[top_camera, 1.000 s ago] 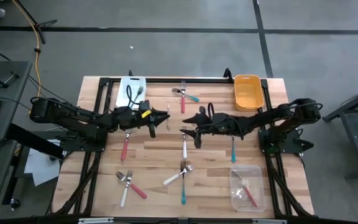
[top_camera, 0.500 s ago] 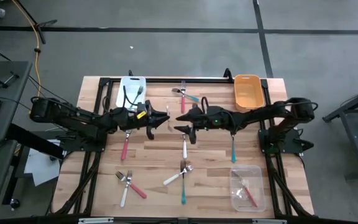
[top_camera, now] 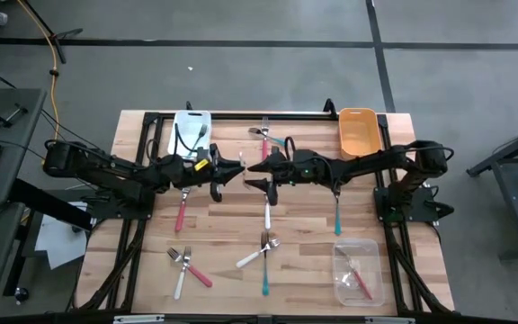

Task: Sort silverware by color (type)
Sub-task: Put the middle left white fork into the yellow bin

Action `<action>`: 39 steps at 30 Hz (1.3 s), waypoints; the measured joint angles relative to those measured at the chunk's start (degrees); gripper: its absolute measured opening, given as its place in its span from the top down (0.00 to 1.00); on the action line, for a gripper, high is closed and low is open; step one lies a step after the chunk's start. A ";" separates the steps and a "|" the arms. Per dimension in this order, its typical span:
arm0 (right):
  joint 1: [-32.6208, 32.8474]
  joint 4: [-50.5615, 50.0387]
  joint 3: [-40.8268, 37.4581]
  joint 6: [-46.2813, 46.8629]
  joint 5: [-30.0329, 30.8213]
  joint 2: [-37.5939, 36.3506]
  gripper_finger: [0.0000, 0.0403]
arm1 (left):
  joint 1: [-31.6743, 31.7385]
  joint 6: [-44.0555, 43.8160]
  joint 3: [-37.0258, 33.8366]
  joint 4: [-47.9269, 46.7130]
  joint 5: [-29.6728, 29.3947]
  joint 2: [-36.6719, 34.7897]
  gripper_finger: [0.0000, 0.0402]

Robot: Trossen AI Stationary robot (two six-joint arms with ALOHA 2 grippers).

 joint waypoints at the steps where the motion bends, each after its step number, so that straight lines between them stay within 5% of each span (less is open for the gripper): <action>1: -0.20 0.00 0.00 0.10 -0.12 0.00 0.49 | -0.02 0.73 0.02 -0.08 0.00 0.00 0.89; 32: -1.05 7.86 0.14 0.28 -5.38 2.97 0.49 | 0.02 0.81 0.02 1.63 -0.01 0.37 0.89; 39: -1.50 11.38 0.13 0.24 -4.43 4.70 0.63 | 0.02 0.78 0.02 1.60 -0.01 0.35 0.89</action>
